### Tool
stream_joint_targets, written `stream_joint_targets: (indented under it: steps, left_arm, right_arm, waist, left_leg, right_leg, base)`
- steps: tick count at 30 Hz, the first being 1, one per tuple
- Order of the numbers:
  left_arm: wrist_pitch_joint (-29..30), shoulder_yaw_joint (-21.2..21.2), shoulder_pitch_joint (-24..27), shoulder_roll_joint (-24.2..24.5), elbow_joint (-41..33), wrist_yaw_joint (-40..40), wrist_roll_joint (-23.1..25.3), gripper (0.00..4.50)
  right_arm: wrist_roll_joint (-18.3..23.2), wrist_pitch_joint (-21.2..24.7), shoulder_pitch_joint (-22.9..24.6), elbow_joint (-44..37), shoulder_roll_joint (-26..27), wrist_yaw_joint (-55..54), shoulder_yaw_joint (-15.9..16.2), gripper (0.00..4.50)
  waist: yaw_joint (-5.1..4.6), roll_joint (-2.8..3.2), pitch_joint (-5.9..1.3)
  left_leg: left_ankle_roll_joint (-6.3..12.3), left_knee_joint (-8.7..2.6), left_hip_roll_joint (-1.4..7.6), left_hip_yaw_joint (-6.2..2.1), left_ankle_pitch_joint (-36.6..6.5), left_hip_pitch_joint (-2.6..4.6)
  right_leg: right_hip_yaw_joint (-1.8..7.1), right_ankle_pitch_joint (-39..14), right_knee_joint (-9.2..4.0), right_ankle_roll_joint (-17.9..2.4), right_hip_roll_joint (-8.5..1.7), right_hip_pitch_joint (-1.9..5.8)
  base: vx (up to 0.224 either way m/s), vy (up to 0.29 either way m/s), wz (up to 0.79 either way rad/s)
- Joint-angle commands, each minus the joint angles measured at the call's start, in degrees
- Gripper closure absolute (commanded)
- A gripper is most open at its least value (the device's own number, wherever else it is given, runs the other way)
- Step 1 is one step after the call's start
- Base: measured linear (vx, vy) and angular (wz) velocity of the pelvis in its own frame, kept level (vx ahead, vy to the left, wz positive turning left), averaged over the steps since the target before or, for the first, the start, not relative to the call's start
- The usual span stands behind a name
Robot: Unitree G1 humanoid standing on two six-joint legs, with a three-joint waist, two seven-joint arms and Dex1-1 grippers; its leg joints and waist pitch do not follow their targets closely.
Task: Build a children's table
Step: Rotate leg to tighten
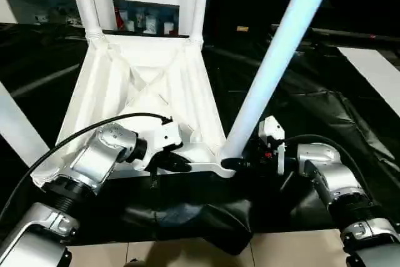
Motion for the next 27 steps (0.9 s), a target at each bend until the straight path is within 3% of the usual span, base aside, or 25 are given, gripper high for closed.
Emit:
stream_joint_targets:
  steps: [1, 4, 7, 10, 12, 13, 14, 15, 16, 17, 19, 20, 22, 24, 25, 27]
  left_arm:
    - [0.03, -1.71, 0.21, -1.14, -0.10, -0.69, 0.12, 4.50]
    - [1.16, -0.72, 0.19, -2.61, 1.17, 2.00, 0.04, 4.50]
    - [1.95, 0.42, -0.66, -4.68, 3.68, 6.00, 0.48, 4.50]
    - [2.75, 1.96, -3.03, -8.94, 8.77, 14.06, 1.87, 4.50]
    - [3.05, 2.39, -3.94, -10.32, 10.44, 16.24, 2.10, 4.50]
    - [4.70, 4.23, -6.87, -14.56, 15.45, 23.97, 2.48, 4.50]
    - [4.78, 4.31, -7.01, -14.77, 15.68, 24.32, 2.49, 4.50]
    - [5.75, 5.27, -8.34, -16.72, 17.84, 28.22, 2.63, 4.50]
    - [6.03, 5.64, -8.78, -17.31, 18.54, 29.50, 2.68, 4.50]
    - [6.70, 6.54, -10.35, -19.45, 21.10, 33.71, 3.04, 4.50]
    - [6.40, 6.49, -11.81, -21.33, 23.61, 36.82, 3.99, 4.50]
    - [6.26, 6.25, -11.90, -21.43, 23.78, 36.74, 4.27, 4.50]
    - [5.92, 5.65, -11.83, -21.49, 23.74, 35.26, 4.75, 4.50]
    - [5.59, 5.13, -11.59, -21.17, 23.36, 34.00, 5.01, 4.50]
    - [5.08, 4.85, -11.53, -20.86, 23.49, 33.49, 5.28, 4.50]
    - [4.83, 4.59, -11.43, -20.45, 23.47, 32.58, 5.35, 4.50]
  right_arm:
    - [-0.90, -0.13, -0.11, 0.98, -0.49, 0.51, 0.10, 1.85]
    - [-0.83, -0.32, -0.12, 2.69, 0.82, -3.27, -1.44, 1.86]
    - [-0.29, -1.11, -0.67, 4.96, 2.69, -8.49, -3.71, 1.87]
    - [-0.27, -2.25, -2.06, 10.28, 6.05, -21.21, -7.41, 1.88]
    - [-0.03, -2.44, -2.53, 11.73, 7.17, -25.31, -8.61, 1.89]
    - [-0.03, -2.59, -3.81, 15.16, 9.78, -36.55, -10.90, 1.89]
    - [-0.03, -2.60, -3.88, 15.32, 9.91, -37.09, -11.01, 1.89]
    - [0.18, -2.43, -4.49, 16.75, 11.14, -41.85, -12.04, 1.89]
    - [0.16, -2.51, -4.74, 17.25, 11.57, -43.43, -12.39, 1.89]
    - [0.75, -2.42, -5.91, 19.20, 13.39, -49.40, -14.06, 1.89]
    - [0.31, -2.57, -7.62, 21.19, 15.39, -54.96, -14.84, 1.89]
    - [-0.56, -2.93, -7.89, 21.36, 15.51, -54.89, -14.21, 1.89]
    - [-1.66, -5.06, -8.53, 21.74, 15.99, -53.49, -13.62, 1.89]
    - [-1.00, -6.50, -8.55, 21.30, 16.39, -51.02, -13.97, 1.89]
    - [-0.09, -7.75, -8.37, 20.52, 16.69, -48.36, -14.40, 1.89]
    - [0.40, -8.58, -8.11, 19.56, 16.64, -45.59, -14.32, 1.33]
  waist:
    - [-0.17, 0.35, -3.33]
    - [-0.27, 0.44, -3.14]
    - [-0.49, 0.42, -2.79]
    - [-0.95, 0.43, -2.69]
    - [-1.16, 0.56, -2.76]
    - [-1.15, 0.60, -2.77]
    - [-1.50, 0.76, -2.59]
    - [-1.38, 0.71, -2.74]
    - [-1.64, 0.58, -3.00]
    - [-1.67, 1.14, -3.06]
    - [-1.90, 0.92, -3.14]
    - [-1.82, 1.11, -3.32]
    - [-1.64, 0.94, -3.44]
    - [-1.58, 0.65, -3.51]
    - [-1.45, 0.82, -3.53]
    - [-1.43, 0.68, -3.54]
  left_leg:
    - [1.92, -3.45, 0.90, 0.30, -8.54, 0.68]
    - [1.67, -3.53, 0.91, 0.33, -9.23, 0.70]
    - [0.27, -3.77, 0.88, 0.18, -13.09, 0.90]
    - [-1.69, -3.91, 0.67, -0.23, -16.37, 1.11]
    - [-1.66, -3.90, 0.61, -0.30, -16.92, 1.11]
    - [-1.37, -3.93, 0.60, -0.39, -17.27, 1.13]
    - [-1.73, -3.85, 0.44, -0.14, -17.65, 1.31]
    - [-1.85, -3.83, 0.45, -0.32, -18.27, 1.53]
    - [-1.88, -3.89, 0.37, -0.38, -16.99, 1.03]
    - [-1.80, -3.91, 0.45, -0.38, -16.20, 0.89]
    - [-1.46, -3.74, 0.20, -0.23, -16.25, 1.00]
    - [-1.17, -3.70, 0.26, -0.26, -15.68, 0.94]
    - [0.05, -3.50, 0.13, -0.01, -13.92, 0.72]
    - [1.30, -3.40, 0.10, 0.10, -12.10, 0.47]
    - [1.91, -3.41, 0.16, 0.13, -11.33, 0.46]
    - [2.59, -3.39, 0.24, 0.16, -10.74, 0.38]
  right_leg:
    - [2.36, -6.19, -3.97, -12.35, -3.71, 2.97]
    - [2.37, -7.04, -4.15, -12.43, -3.72, 2.82]
    - [2.34, -14.58, -4.96, -10.91, -3.89, 2.57]
    - [2.29, -22.95, -5.59, -8.27, -4.01, 2.33]
    - [2.28, -24.20, -5.86, -7.63, -3.96, 2.21]
    - [2.26, -24.17, -5.93, -7.54, -3.96, 2.22]
    - [2.33, -24.19, -6.12, -7.60, -3.77, 1.75]
    - [2.20, -24.91, -6.15, -7.48, -3.83, 1.78]
    - [2.22, -23.47, -5.86, -7.43, -3.80, 2.26]
    - [2.32, -20.49, -5.66, -7.83, -3.72, 2.23]
    - [2.32, -18.66, -5.58, -8.30, -3.48, 2.12]
    - [2.38, -16.81, -5.40, -8.68, -3.57, 2.29]
    - [2.44, -13.09, -5.23, -9.32, -3.50, 2.57]
    - [2.46, -10.81, -5.05, -9.86, -3.58, 2.84]
    - [2.44, -9.71, -4.95, -10.21, -3.60, 2.92]
    - [2.36, -9.08, -4.89, -10.66, -3.59, 3.04]
  base:
    - [0.000, 0.000, 0.00]
    - [0.000, 0.000, 0.00]
    - [0.000, 0.000, 0.00]
    - [0.000, 0.000, 0.00]
    - [0.000, 0.000, 0.00]
    - [0.000, 0.000, 0.00]
    - [0.000, 0.000, 0.00]
    - [0.000, 0.000, 0.00]
    - [0.000, 0.000, 0.00]
    - [0.000, 0.000, 0.00]
    - [0.000, 0.000, 0.00]
    - [0.000, 0.000, 0.00]
    - [0.000, 0.000, 0.00]
    - [0.000, 0.000, 0.00]
    - [0.000, 0.000, 0.00]
    - [0.000, 0.000, 0.00]
